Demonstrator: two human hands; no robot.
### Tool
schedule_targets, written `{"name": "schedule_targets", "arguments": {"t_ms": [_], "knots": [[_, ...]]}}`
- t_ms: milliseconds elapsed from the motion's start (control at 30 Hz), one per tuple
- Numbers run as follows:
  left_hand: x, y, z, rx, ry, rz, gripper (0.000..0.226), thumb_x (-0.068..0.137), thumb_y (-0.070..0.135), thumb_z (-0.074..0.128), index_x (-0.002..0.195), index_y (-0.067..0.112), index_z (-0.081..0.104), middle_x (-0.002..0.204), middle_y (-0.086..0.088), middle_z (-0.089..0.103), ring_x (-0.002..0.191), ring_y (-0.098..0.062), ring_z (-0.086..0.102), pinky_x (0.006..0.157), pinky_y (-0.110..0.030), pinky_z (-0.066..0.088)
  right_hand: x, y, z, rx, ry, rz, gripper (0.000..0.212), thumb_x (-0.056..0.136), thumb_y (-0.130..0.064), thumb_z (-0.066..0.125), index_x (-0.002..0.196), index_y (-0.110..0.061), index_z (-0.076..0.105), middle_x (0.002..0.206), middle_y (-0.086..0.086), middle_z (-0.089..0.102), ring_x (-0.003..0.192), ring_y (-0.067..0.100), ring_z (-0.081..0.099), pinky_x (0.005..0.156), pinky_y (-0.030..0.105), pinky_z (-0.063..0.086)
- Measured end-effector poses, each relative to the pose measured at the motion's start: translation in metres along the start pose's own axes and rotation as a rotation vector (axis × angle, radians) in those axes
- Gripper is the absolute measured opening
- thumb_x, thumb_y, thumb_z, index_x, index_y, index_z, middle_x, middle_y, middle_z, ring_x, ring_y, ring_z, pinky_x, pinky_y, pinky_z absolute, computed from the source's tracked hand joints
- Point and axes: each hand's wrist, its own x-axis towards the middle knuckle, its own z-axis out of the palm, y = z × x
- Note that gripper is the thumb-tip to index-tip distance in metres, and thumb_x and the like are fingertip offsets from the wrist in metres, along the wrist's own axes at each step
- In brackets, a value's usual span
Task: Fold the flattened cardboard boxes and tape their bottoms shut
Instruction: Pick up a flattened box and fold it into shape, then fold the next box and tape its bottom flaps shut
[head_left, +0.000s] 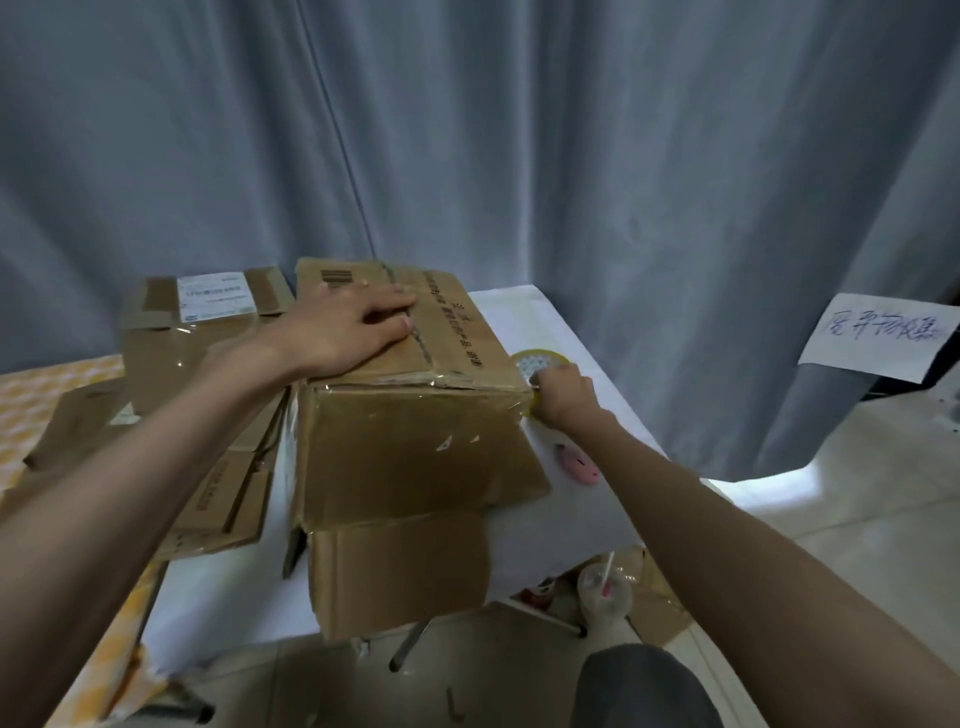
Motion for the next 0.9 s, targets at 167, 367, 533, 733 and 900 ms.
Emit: {"name": "schedule_targets", "arguments": {"t_ms": [167, 367, 533, 733, 900], "knots": [[-0.003, -0.002, 0.002, -0.024, 0.014, 0.004, 0.048, 0.105, 0.049, 0.024, 0.151, 0.040, 0.034, 0.160, 0.016, 0.025, 0.150, -0.013, 0.018, 0.121, -0.037, 0.004, -0.007, 0.005, 0.009, 0.062, 0.321, 0.014, 0.026, 0.093, -0.016, 0.060, 0.117, -0.007, 0.067, 0.131, 0.017, 0.041, 0.124, 0.037, 0.038, 0.096, 0.042, 0.044], [-0.004, -0.002, 0.003, -0.047, 0.026, -0.003, 0.053, 0.104, 0.053, 0.016, 0.152, 0.039, 0.033, 0.161, 0.016, 0.024, 0.150, -0.012, 0.018, 0.122, -0.040, 0.001, -0.029, -0.010, -0.028, 1.147, 0.411, 0.200, 0.018, 0.085, -0.027, 0.074, 0.093, -0.018, 0.061, 0.103, 0.014, 0.063, 0.098, 0.035, 0.065, 0.067, 0.045, 0.060], [-0.006, -0.001, 0.004, -0.049, 0.056, -0.006, 0.051, 0.104, 0.054, 0.025, 0.151, 0.039, 0.034, 0.160, 0.018, 0.025, 0.150, -0.013, 0.020, 0.121, -0.040, 0.006, -0.059, -0.042, -0.043, 1.656, 0.075, 0.175, 0.003, 0.104, -0.023, 0.052, 0.106, -0.023, 0.051, 0.107, 0.014, 0.063, 0.073, 0.020, 0.061, 0.049, 0.026, 0.043], [-0.004, 0.004, 0.002, -0.108, 0.102, -0.041, 0.051, 0.101, 0.054, 0.041, 0.149, 0.039, 0.039, 0.159, 0.016, 0.030, 0.149, -0.020, 0.023, 0.121, -0.043, 0.015, -0.063, -0.063, -0.066, 1.884, 0.013, 0.166, 0.015, 0.106, -0.024, 0.046, 0.120, -0.028, 0.045, 0.133, 0.013, 0.058, 0.100, 0.029, 0.069, 0.086, 0.053, 0.057], [0.001, 0.006, 0.017, -0.140, 0.134, -0.022, 0.053, 0.103, 0.051, 0.039, 0.152, 0.033, 0.036, 0.161, 0.013, 0.026, 0.150, -0.018, 0.020, 0.122, -0.039, 0.011, -0.058, -0.056, -0.075, 1.743, 0.085, 0.156, 0.006, 0.107, -0.024, 0.044, 0.112, -0.021, 0.045, 0.111, 0.016, 0.061, 0.072, 0.021, 0.061, 0.069, 0.040, 0.058]]}}
